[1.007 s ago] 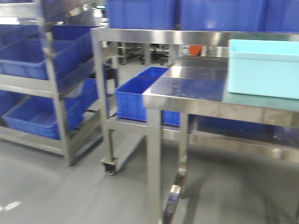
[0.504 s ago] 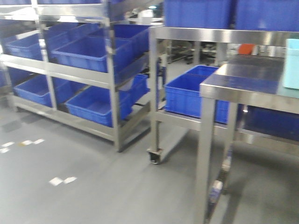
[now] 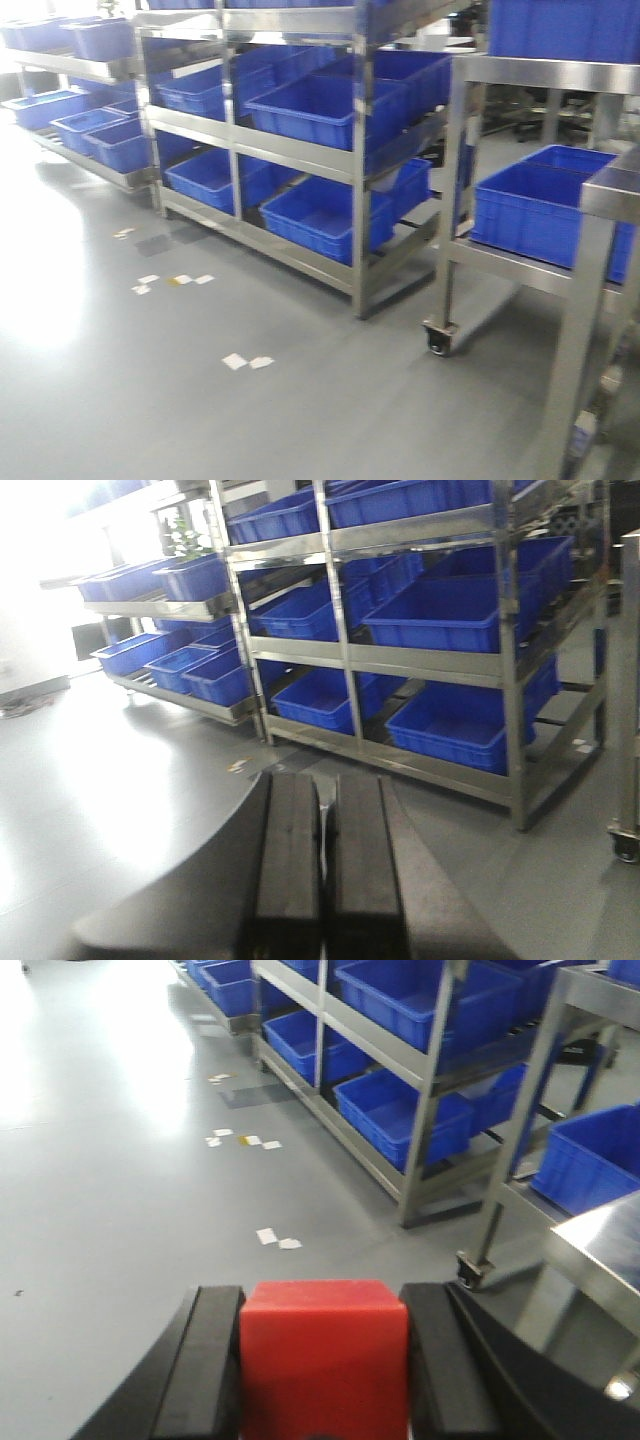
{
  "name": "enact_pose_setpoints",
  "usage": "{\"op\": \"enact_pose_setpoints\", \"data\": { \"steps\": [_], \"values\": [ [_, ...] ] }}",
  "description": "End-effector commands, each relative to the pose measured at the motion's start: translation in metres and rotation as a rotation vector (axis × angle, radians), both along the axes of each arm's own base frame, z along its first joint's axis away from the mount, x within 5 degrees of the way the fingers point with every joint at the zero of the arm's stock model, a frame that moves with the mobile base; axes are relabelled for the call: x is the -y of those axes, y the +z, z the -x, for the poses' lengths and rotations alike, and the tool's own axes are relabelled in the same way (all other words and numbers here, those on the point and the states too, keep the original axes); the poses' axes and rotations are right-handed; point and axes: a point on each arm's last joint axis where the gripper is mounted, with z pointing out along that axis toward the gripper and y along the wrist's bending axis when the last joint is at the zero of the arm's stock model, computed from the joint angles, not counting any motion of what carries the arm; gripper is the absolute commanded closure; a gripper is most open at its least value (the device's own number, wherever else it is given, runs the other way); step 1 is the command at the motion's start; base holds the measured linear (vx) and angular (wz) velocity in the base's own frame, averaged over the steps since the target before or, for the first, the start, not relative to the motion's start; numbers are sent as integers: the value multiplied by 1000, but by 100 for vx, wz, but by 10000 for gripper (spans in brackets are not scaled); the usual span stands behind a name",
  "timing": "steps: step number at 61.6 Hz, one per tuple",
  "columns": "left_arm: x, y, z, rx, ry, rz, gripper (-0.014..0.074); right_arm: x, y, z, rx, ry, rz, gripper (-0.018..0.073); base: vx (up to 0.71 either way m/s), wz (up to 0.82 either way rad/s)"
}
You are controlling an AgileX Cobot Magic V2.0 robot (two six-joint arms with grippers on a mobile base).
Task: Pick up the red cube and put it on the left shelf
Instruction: 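Drive the base away from the table holding the red cube, then drive the base up to the shelf rack of blue bins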
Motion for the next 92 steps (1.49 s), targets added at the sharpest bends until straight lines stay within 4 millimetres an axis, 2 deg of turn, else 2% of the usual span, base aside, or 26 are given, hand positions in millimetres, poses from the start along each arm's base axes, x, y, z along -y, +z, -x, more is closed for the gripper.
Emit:
{"op": "enact_pose_setpoints", "data": {
  "steps": [1, 47, 92],
  "values": [
    [0, 1, 0, 69, -6, 5, 491, 0, 17, 0, 112, 3, -11, 502, 1, 13],
    [0, 1, 0, 69, -6, 5, 491, 0, 17, 0, 112, 3, -11, 502, 7, 40],
    [0, 1, 0, 69, -6, 5, 491, 0, 17, 0, 112, 3, -11, 502, 21, 41]
  ]
}}
